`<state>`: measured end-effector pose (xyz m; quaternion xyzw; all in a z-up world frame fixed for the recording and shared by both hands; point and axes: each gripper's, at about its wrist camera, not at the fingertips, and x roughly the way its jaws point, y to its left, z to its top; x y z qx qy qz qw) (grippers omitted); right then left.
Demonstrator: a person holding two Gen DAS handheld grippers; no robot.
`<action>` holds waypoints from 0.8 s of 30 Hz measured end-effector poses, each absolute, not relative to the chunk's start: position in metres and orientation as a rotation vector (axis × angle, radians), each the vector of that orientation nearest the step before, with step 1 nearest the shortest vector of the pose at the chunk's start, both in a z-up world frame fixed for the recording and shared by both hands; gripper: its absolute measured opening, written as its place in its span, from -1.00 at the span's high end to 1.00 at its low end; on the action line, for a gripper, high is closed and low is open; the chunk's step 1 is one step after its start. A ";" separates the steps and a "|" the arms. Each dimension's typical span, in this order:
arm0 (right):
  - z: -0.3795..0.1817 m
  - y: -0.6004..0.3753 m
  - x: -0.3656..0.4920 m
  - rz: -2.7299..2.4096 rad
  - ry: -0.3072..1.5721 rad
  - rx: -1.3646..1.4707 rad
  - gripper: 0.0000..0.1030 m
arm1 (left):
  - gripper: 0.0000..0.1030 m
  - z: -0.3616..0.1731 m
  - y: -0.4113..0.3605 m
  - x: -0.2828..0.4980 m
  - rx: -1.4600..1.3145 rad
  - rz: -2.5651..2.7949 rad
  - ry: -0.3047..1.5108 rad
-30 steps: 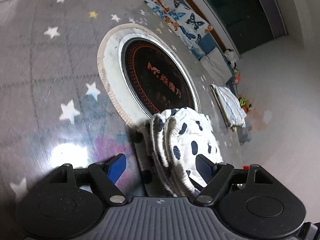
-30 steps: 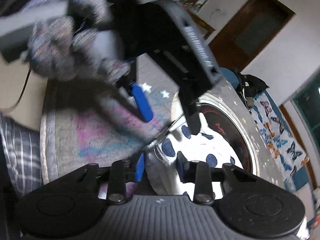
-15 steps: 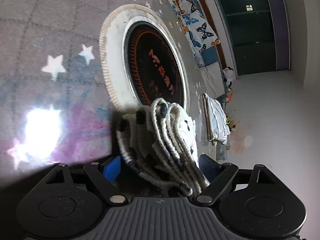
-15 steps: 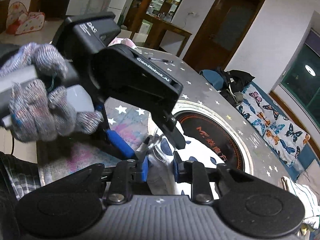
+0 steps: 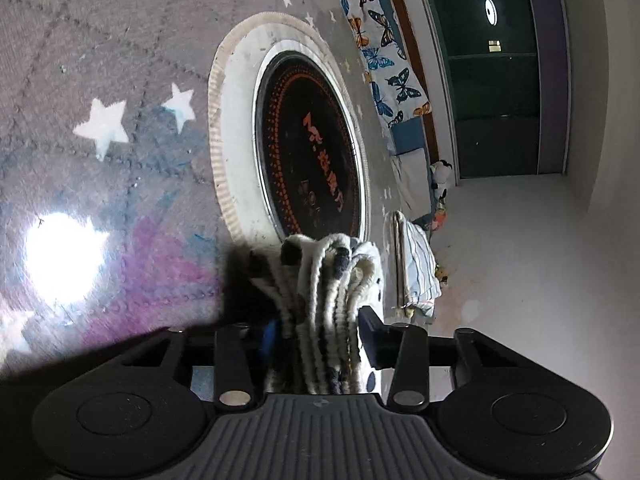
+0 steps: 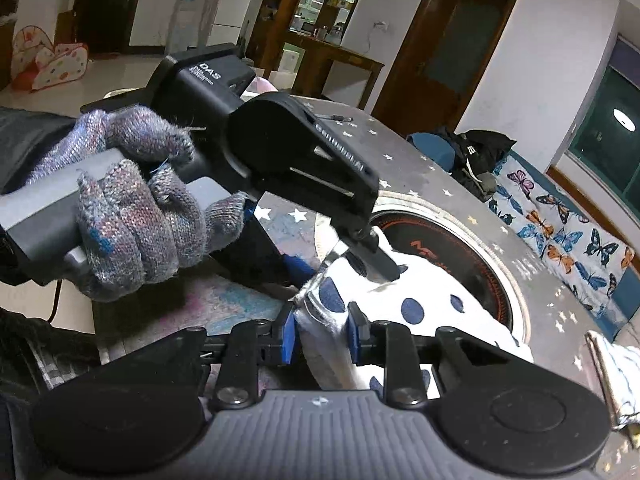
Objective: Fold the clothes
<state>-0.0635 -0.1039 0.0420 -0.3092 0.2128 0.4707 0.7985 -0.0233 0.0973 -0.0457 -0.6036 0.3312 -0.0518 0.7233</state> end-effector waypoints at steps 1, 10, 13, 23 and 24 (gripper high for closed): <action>0.041 -0.105 -0.063 1.015 0.462 -0.654 0.39 | 0.20 -0.046 0.098 -0.022 -1.330 -0.119 0.730; 0.058 -0.141 -0.046 0.982 0.521 -0.454 0.29 | 0.38 -0.049 0.102 -0.017 -1.296 -0.103 0.720; 0.059 -0.159 -0.029 0.910 0.549 -0.371 0.29 | 0.40 -0.048 0.100 -0.015 -1.276 -0.092 0.715; 0.036 -0.194 0.046 0.701 0.627 -0.221 0.30 | 0.40 -0.042 0.106 -0.012 -1.192 -0.061 0.732; 0.034 -0.196 0.051 0.686 0.634 -0.217 0.30 | 0.40 -0.042 0.108 -0.011 -1.190 -0.057 0.733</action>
